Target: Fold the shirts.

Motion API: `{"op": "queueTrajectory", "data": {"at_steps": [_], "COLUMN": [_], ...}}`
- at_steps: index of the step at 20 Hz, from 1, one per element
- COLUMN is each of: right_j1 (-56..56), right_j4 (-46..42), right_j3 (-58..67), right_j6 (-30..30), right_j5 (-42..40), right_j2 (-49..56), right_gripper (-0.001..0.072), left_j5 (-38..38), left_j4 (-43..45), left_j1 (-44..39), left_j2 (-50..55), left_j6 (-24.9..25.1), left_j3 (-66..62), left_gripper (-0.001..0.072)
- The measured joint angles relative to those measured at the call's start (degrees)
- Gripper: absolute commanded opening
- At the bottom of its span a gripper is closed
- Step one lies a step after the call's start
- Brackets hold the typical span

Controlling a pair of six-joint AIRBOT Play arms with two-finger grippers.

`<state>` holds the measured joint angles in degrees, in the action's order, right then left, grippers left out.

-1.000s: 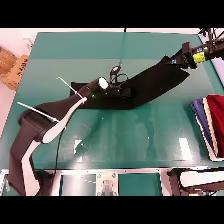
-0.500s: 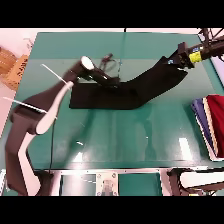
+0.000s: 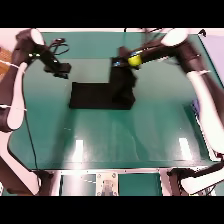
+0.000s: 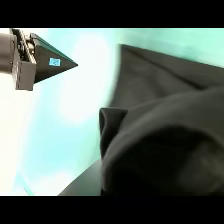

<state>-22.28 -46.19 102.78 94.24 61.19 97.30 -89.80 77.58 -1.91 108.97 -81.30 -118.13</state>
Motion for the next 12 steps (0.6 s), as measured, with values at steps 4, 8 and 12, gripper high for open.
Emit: {"op": "queueTrajectory", "data": {"at_steps": [4, 8, 12], "right_j1": [-13.3, -13.4, -3.1], "right_j4": [6.3, 9.0, 6.4], "right_j3": [0.0, 0.0, 0.1], "right_j6": [0.2, -2.0, -3.0], "right_j5": [-16.9, -18.2, -7.8], "right_j2": [9.5, 11.3, 8.4], "right_gripper": [0.0377, 0.0376, 0.0376], "left_j5": [-2.1, -3.1, -3.5], "left_j4": [2.8, 3.7, 4.0], "left_j1": [4.8, 6.6, 7.2], "left_j2": [-0.5, -0.6, -0.6], "left_j6": [-0.2, 0.9, 1.6], "left_j3": [0.0, 0.0, 0.0], "left_gripper": [0.0026, 0.0026, 0.0026]}}
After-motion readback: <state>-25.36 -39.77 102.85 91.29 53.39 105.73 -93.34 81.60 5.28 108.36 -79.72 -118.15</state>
